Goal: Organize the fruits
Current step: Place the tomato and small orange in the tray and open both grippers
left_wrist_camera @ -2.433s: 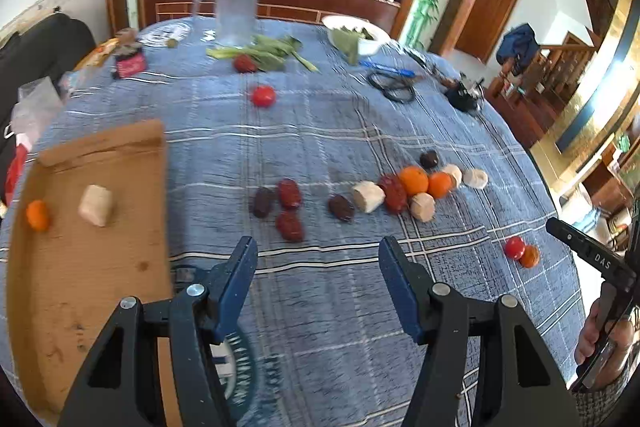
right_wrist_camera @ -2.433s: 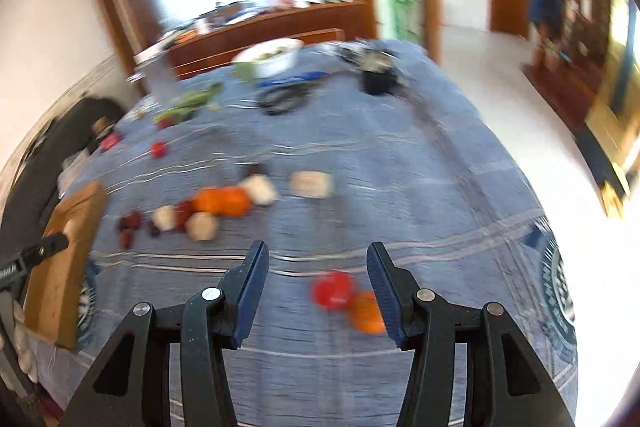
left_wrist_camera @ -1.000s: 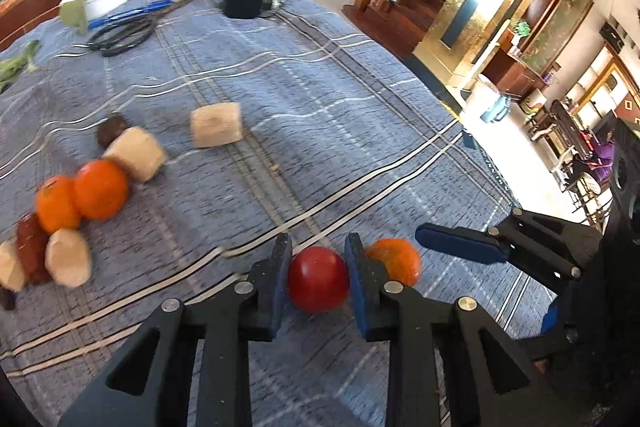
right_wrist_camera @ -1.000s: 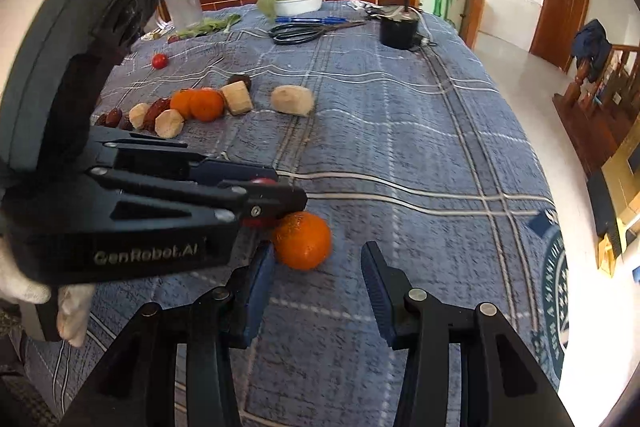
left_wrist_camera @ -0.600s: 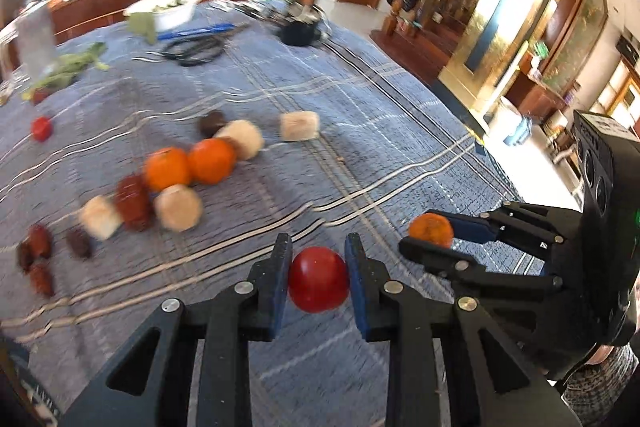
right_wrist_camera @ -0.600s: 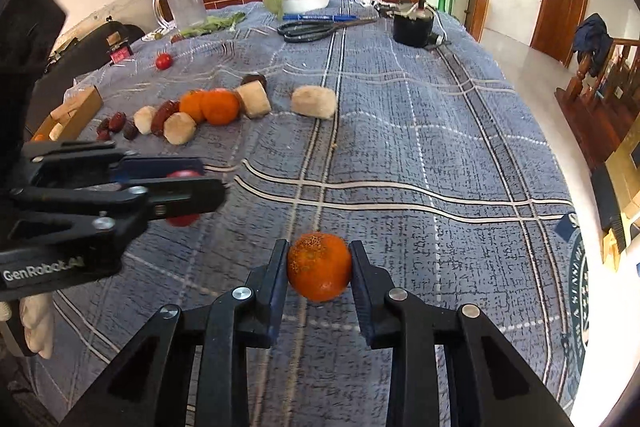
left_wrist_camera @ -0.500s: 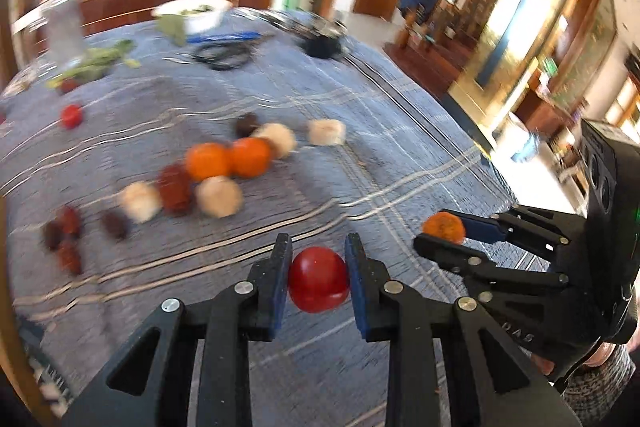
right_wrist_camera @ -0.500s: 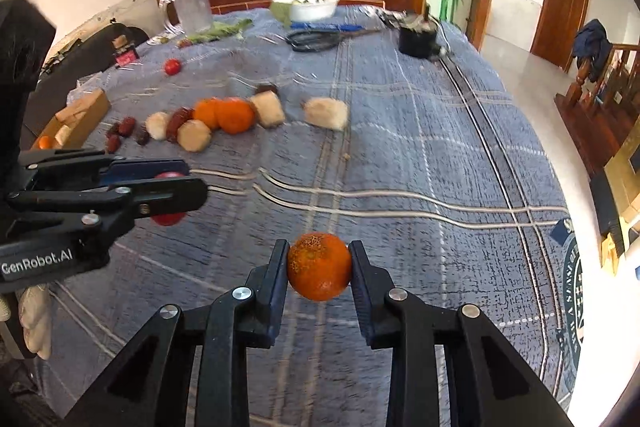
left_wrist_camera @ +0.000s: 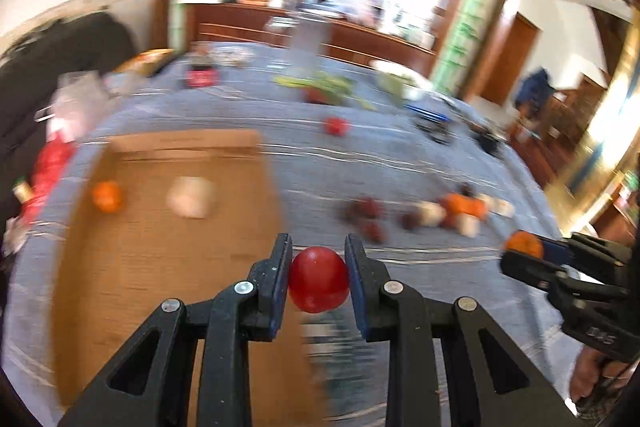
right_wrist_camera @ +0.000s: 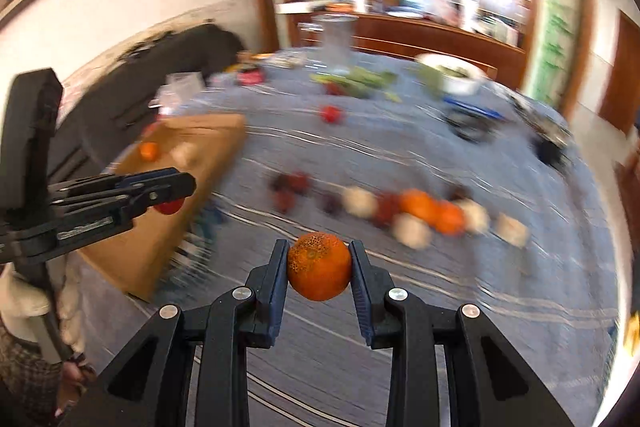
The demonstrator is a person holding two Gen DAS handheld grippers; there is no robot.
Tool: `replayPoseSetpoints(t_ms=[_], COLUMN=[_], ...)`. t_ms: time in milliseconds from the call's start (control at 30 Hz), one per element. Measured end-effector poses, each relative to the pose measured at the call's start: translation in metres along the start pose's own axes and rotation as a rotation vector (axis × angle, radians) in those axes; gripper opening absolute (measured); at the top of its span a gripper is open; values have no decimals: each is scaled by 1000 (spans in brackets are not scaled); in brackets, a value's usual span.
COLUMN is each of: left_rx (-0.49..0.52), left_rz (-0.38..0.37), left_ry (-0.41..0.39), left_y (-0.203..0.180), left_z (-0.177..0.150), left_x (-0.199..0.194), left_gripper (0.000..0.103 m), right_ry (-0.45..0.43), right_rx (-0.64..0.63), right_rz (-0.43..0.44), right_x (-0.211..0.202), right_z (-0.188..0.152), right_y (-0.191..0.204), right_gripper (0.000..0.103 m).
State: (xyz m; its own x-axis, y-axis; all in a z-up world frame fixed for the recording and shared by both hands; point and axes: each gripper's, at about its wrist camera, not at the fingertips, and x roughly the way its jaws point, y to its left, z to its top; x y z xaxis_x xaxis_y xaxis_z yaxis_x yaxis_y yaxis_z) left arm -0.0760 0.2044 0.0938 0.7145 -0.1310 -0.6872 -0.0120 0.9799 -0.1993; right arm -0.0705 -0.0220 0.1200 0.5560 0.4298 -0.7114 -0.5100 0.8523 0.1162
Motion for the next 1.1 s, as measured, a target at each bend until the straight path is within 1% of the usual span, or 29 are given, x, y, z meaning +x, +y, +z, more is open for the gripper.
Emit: replayPoseSetpoints(t_ms=[100, 167, 267, 333, 433, 467, 567, 733, 800, 900, 967, 1067, 1100], left_rx=[-22, -33, -64, -95, -141, -148, -179, -205, -206, -216, -231, -233, -232], left_rz=[88, 151, 198, 225, 223, 223, 210, 212, 210, 210, 201, 229, 240], left_ry=[-9, 5, 38, 79, 143, 159, 196, 222, 211, 188, 165, 109, 84], left_y=[43, 72, 108, 129, 149, 152, 157, 161, 159, 161, 161, 154, 152], left_z=[8, 15, 16, 16, 11, 9, 6, 7, 7, 9, 10, 10, 10], left_x=[-6, -2, 6, 18, 33, 37, 45, 50, 47, 39, 30, 7, -1], left_gripper=[26, 26, 26, 26, 26, 26, 27, 28, 30, 38, 40, 42, 45], right_ry=[18, 42, 95, 132, 195, 214, 244, 287, 298, 307, 300, 295, 281], right_rx=[-36, -44, -43, -47, -57, -57, -55, -70, -73, -70, -68, -86, -91], right_rz=[79, 137, 208, 222, 209, 206, 204, 187, 181, 171, 170, 160, 157], right_x=[24, 46, 85, 111, 152, 164, 183, 200, 204, 208, 207, 204, 200], right_z=[26, 45, 65, 69, 72, 73, 71, 68, 66, 63, 63, 63, 64], right_y=[40, 65, 97, 114, 135, 139, 149, 156, 157, 157, 157, 160, 161], right_gripper=[32, 32, 32, 32, 32, 32, 32, 33, 33, 33, 34, 34, 35])
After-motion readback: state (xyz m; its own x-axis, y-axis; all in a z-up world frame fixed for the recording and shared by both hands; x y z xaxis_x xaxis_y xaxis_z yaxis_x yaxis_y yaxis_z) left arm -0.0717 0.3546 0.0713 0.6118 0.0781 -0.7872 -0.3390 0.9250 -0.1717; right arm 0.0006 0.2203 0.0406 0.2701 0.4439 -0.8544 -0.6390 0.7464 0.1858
